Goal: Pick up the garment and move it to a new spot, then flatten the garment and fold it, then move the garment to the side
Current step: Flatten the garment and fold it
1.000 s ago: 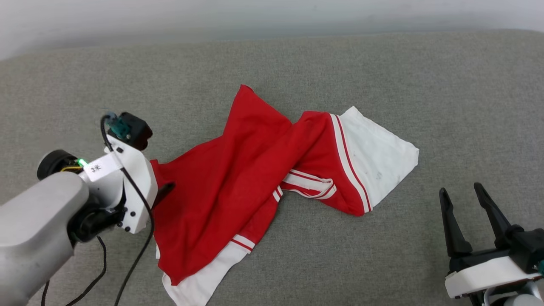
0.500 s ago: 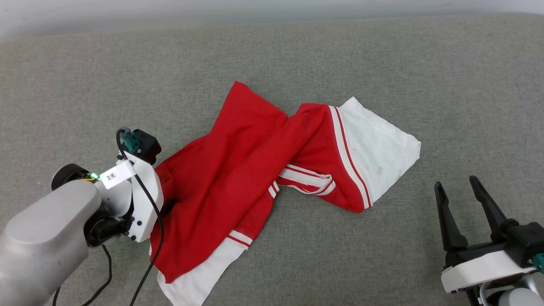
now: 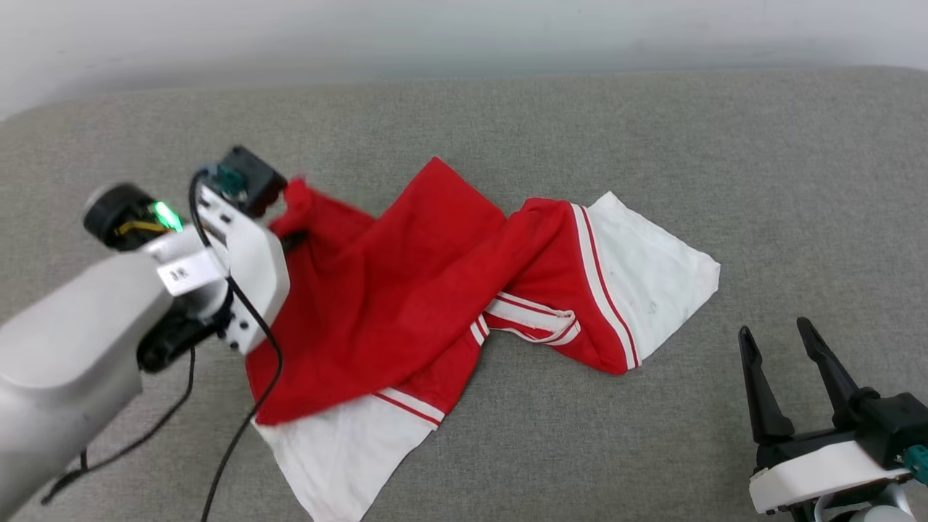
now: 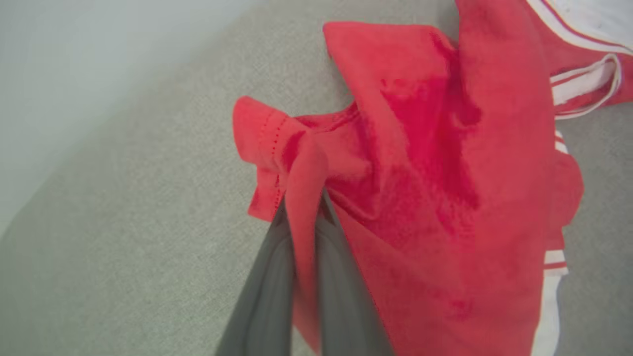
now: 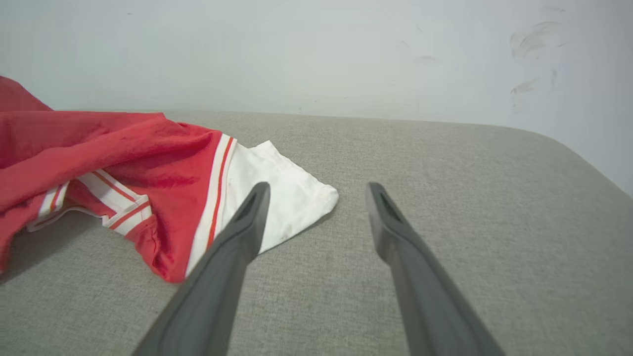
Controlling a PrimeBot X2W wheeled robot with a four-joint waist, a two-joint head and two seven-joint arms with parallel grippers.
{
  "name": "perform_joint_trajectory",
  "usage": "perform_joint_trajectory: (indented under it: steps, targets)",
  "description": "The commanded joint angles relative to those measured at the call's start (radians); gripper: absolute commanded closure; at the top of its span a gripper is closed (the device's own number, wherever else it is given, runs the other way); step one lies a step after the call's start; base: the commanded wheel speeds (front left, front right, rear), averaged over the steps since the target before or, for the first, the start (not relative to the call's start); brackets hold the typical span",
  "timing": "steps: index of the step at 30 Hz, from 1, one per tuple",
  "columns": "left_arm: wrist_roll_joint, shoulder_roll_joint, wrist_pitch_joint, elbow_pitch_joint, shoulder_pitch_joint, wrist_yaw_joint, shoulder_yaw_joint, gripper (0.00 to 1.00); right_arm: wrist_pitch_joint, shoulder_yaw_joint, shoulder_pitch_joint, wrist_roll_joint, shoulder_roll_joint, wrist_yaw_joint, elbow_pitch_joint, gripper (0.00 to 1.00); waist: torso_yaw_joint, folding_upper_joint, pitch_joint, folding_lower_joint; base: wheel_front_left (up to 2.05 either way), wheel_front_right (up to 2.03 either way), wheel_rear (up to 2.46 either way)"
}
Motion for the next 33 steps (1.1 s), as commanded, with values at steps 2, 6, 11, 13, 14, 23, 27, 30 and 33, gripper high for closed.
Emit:
perform_joint_trajectory:
  steps: [2, 6, 11, 13, 14, 23, 27, 30, 33]
  targets:
    - [0.029, 0.020, -0.022, -0.067, -0.054, 0.027, 0.028, 1.00, -0.002, -0.002, 0.004, 0.000, 0.006, -0.001, -0.005, 0.00, 0.004, 0.0000, -0.012, 0.0000, 0.00, 0.00, 0.00]
    - [0.073, 0.026, -0.029, -0.130, -0.124, 0.056, 0.053, 1.00, -0.002, -0.001, -0.010, -0.001, 0.008, -0.001, -0.015, 0.00, -0.009, 0.0000, 0.002, 0.0000, 0.00, 0.00, 0.00]
    - [0.116, 0.006, -0.029, -0.144, -0.197, 0.071, 0.067, 1.00, -0.002, -0.001, -0.031, 0.000, 0.014, -0.001, -0.027, 0.00, -0.038, 0.0000, 0.041, 0.0000, 0.00, 0.00, 0.00]
    - [0.143, -0.022, -0.039, -0.114, -0.239, 0.071, 0.068, 1.00, -0.002, -0.001, -0.053, -0.004, 0.022, -0.001, -0.035, 0.00, -0.063, 0.0000, 0.073, 0.0000, 0.00, 0.00, 0.00]
    - [0.146, -0.036, -0.041, -0.096, -0.248, 0.069, 0.067, 1.00, -0.002, 0.001, -0.059, -0.006, 0.024, -0.001, -0.038, 0.00, -0.072, 0.0000, 0.083, 0.0000, 0.00, 0.00, 0.00]
    - [0.118, -0.152, -0.043, 0.153, -0.235, 0.003, 0.028, 1.00, -0.002, 0.011, -0.102, -0.023, 0.035, -0.001, -0.062, 0.00, -0.130, 0.0000, 0.150, 0.0000, 0.00, 0.00, 0.00]
    - [0.079, -0.192, -0.024, 0.272, -0.188, -0.027, 0.003, 1.00, -0.002, 0.008, -0.105, -0.027, 0.033, -0.001, -0.069, 0.00, -0.139, 0.0000, 0.162, 0.0000, 0.00, 0.00, 0.00]
    - [0.044, -0.213, 0.002, 0.351, -0.147, -0.044, -0.017, 1.00, -0.002, 0.006, -0.108, -0.031, 0.032, -0.001, -0.074, 0.00, -0.142, 0.0000, 0.167, 0.0000, 0.00, 0.00, 0.00]
    - [0.013, -0.226, 0.032, 0.411, -0.112, -0.055, -0.035, 1.00, -0.002, 0.002, -0.110, -0.032, 0.029, -0.001, -0.076, 0.00, -0.140, 0.0000, 0.170, 0.0000, 0.00, 0.00, 0.00]
